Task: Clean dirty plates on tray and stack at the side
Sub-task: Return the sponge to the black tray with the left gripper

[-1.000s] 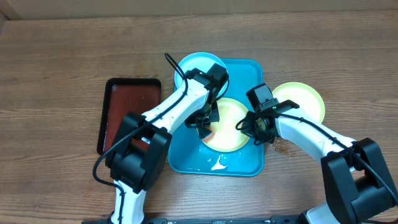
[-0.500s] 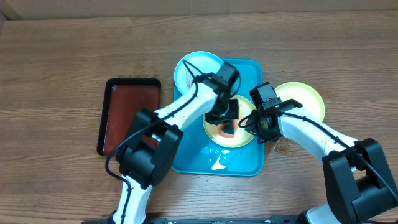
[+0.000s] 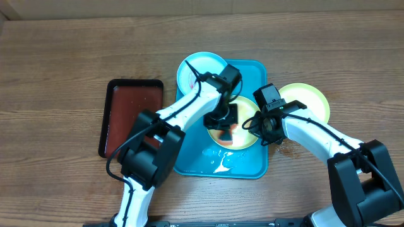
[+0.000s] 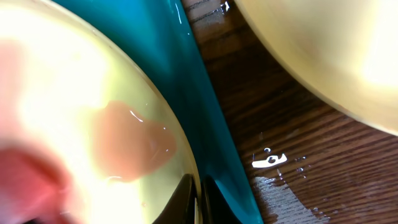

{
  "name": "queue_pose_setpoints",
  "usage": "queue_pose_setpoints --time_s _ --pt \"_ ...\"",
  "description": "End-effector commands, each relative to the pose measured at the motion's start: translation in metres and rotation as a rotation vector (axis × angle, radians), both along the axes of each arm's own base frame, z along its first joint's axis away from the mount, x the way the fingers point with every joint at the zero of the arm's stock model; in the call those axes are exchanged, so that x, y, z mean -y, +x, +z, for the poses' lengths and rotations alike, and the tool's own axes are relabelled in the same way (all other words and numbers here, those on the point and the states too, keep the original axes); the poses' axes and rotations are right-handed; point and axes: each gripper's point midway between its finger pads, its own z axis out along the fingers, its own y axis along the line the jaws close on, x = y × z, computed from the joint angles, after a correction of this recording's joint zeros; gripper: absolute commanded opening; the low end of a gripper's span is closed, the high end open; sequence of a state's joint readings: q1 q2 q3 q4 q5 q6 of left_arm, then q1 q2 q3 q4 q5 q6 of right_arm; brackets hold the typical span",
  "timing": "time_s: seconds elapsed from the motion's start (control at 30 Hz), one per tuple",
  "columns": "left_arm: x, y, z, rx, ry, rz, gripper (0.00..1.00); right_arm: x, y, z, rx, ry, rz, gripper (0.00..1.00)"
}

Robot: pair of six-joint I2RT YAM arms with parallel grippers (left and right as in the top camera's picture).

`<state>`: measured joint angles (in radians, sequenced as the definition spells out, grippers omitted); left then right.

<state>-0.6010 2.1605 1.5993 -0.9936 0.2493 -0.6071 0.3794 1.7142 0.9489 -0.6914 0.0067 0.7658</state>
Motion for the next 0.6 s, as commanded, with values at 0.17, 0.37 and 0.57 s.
queue_pose_setpoints --time_s 0.17,0.37,0.57 --pt "-0.057 0.03 0.051 0.141 0.218 0.024 0.04 0.001 -0.003 -0.006 -0.008 -0.019 0.146 0.04" --pt "-0.135 0.046 0.151 0.354 0.257 0.152 0.04 -0.018 -0.01 -0.004 -0.001 0.054 0.436 0.04" --pt "-0.218 0.048 0.155 0.319 0.329 0.257 0.04 -0.019 -0.005 -0.003 0.019 0.056 0.425 0.04"
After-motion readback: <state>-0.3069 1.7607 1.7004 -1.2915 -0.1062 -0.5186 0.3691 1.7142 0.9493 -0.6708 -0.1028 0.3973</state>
